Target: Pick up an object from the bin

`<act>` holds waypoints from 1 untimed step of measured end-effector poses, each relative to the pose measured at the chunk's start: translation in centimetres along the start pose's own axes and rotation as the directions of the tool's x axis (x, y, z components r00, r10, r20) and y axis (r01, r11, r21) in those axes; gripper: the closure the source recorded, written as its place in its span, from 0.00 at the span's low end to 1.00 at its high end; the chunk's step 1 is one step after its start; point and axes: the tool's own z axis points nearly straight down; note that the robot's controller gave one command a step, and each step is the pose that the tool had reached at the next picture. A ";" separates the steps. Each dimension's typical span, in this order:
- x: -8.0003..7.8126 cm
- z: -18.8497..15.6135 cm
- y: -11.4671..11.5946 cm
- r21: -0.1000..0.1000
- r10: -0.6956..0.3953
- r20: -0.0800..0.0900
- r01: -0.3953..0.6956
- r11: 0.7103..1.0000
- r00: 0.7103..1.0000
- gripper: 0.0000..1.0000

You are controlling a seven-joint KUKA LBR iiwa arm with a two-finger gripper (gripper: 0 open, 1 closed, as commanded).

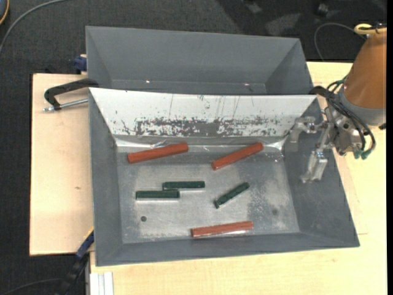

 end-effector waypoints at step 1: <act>-2.5 14.4 7.0 -0.002 0.018 0.002 -0.018 1.000 1.000 0.00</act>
Offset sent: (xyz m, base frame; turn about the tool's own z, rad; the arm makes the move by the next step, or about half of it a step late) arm 0.0232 0.0676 -0.1425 0.0201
